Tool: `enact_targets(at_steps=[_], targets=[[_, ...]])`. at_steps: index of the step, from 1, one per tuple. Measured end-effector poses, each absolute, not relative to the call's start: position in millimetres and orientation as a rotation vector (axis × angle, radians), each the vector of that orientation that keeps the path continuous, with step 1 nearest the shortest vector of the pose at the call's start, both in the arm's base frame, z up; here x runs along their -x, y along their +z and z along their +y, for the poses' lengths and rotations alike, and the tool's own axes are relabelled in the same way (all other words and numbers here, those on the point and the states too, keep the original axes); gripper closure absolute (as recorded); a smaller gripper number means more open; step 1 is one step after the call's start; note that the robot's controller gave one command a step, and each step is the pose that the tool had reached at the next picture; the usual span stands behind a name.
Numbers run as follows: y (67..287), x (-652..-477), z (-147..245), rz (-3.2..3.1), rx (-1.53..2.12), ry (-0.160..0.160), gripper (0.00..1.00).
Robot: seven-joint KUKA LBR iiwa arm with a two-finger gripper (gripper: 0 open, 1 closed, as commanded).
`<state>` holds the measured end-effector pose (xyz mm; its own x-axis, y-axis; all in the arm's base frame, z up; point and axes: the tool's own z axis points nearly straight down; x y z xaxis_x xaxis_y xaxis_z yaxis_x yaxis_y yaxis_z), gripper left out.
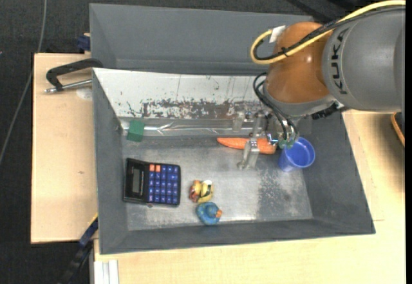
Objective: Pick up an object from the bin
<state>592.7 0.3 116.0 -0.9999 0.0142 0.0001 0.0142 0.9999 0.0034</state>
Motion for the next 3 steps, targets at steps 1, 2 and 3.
enact_targets(at_steps=[1,2,3], targets=[[118.3,-601.2,-21.4,-3.150,0.053,-0.005,1.00],[118.3,-601.2,-21.5,-3.150,0.053,-0.005,1.00],[119.8,-597.9,-20.8,-3.150,0.033,-0.005,1.00]])
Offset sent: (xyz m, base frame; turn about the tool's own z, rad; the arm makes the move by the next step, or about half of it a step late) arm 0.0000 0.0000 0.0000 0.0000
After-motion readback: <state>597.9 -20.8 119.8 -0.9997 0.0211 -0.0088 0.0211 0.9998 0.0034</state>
